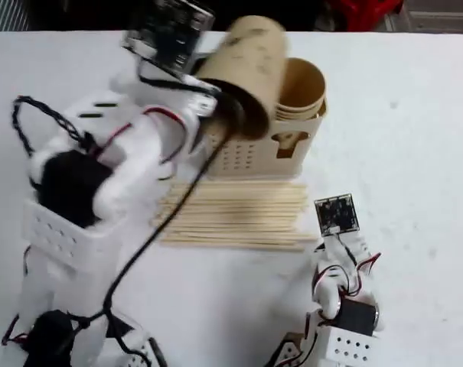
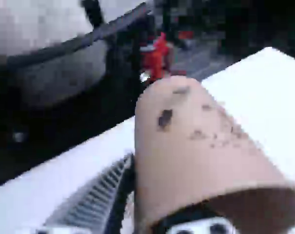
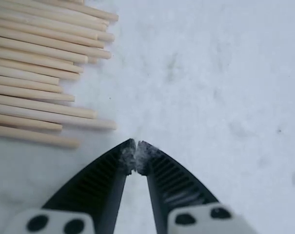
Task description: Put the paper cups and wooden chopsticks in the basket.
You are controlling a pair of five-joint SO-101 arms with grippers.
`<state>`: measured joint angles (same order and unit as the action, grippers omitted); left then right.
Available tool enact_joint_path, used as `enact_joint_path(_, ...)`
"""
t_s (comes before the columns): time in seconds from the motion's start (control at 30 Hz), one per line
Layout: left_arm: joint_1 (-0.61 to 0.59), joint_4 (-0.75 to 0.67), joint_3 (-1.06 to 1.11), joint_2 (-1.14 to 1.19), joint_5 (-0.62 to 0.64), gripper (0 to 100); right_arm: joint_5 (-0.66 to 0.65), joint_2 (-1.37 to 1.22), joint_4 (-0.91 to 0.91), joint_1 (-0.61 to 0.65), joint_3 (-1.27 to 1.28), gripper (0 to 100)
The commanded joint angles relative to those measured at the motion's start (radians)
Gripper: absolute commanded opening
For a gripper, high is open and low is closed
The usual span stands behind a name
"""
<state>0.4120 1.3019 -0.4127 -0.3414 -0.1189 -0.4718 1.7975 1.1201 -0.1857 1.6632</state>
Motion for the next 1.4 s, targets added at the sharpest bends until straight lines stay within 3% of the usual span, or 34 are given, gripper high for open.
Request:
enact_joint_path(0.0, 0.068, -0.086, -0.008, 0.116, 0.011, 10, -0.011, 0.004, -0.016, 0.007, -0.005, 1.8)
enact_joint_path(0.43, 0.062, 0.032, -0.376, 0.504, 0.058, 9, -0.011, 0.004, -0.018, 0.007, -0.005, 1.8)
enact_joint_path(0.67, 0.09, 0.137, -0.64, 0.542, 0.061, 9, -0.011, 0.004, -0.019, 0.008, -0.005, 1.8)
enact_joint_path(1.0, 0.074, -0.023, -0.489, 0.605, 0.061, 9, -0.011, 0.004, -0.018, 0.008, -0.005, 1.8)
enact_joint_path(1.37, 0.059, -0.107, -0.493, 0.682, 0.061, 10, -0.011, 0.004, -0.018, 0.008, -0.005, 1.8)
